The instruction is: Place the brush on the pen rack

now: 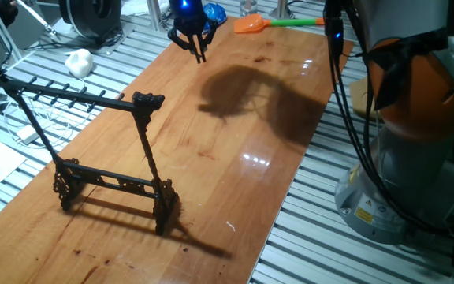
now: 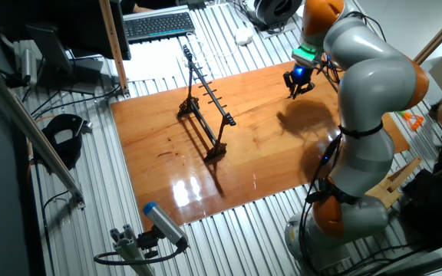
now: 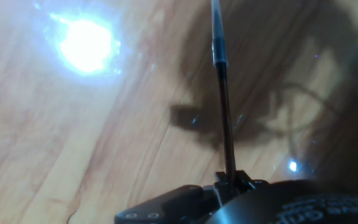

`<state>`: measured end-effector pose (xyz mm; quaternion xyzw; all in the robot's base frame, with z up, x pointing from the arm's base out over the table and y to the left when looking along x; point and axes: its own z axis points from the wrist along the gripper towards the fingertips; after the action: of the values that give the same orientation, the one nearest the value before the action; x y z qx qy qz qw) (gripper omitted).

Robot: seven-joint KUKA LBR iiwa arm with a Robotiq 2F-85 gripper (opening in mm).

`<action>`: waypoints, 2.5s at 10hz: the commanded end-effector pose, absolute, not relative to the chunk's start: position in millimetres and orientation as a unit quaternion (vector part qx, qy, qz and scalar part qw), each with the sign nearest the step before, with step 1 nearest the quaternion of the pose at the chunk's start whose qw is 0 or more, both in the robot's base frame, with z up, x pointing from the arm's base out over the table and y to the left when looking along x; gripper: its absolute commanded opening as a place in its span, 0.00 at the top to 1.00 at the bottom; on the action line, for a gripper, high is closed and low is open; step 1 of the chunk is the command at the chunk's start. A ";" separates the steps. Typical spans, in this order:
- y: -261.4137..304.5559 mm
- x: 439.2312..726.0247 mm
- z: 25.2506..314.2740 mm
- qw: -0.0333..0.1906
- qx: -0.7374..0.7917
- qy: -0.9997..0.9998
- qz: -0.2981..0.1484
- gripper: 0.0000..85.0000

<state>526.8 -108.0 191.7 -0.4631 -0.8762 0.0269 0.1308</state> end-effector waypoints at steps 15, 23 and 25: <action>-102.2 531.3 192.0 0.077 -0.340 -0.937 0.001 1.00; 15.2 574.0 222.9 0.118 -0.434 -0.893 0.001 1.00; 45.4 578.7 231.9 0.131 -0.463 -0.876 0.002 1.00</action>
<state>578.7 0.0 232.0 -0.4633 -0.8765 0.0017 0.1307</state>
